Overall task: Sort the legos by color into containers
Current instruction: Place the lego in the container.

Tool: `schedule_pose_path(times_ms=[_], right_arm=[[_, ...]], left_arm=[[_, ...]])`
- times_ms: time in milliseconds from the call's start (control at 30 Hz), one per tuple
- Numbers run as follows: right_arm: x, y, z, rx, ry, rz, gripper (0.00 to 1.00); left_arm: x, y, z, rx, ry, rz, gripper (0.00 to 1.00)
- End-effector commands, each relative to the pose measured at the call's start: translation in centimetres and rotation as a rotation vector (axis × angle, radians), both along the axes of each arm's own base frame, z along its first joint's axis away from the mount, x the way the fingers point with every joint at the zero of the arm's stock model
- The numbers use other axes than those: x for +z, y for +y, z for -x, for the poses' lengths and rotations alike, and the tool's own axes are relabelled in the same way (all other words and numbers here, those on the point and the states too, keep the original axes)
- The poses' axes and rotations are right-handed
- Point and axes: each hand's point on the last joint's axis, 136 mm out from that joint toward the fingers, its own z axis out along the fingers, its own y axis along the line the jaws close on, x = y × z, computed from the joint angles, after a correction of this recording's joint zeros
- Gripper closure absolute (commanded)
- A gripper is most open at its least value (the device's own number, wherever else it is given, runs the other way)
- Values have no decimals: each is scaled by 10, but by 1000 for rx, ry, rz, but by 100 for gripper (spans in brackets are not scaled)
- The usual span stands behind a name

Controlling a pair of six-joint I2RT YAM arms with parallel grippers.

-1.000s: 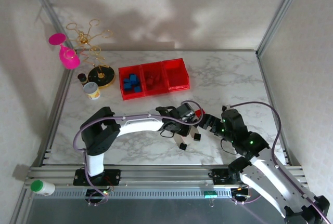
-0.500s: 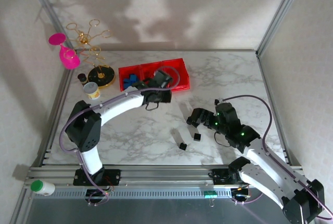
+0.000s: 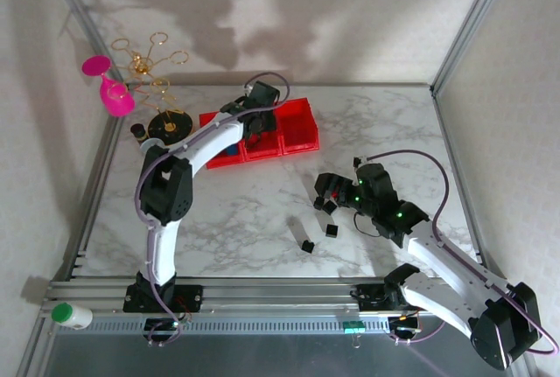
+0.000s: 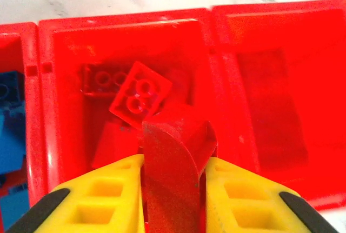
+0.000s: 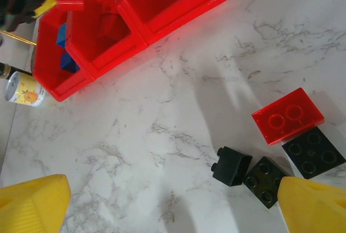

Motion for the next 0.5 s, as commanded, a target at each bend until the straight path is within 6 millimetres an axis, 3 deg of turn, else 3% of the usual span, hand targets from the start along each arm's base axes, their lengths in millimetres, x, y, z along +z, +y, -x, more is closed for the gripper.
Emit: schedule_pose_path(times_ms=[0,267,467], right_arm=[[14,2,-5,9,-40,-1,1],[16,-1,-3,2,-46,10,1],[18,-2,-4,2,-51,12,1]], left_arm=[[-3,14,-18,36,-3,-66,75],[-20,22,-33,56,16,-117,62],[-7,21,-35,49,3,-115,55]])
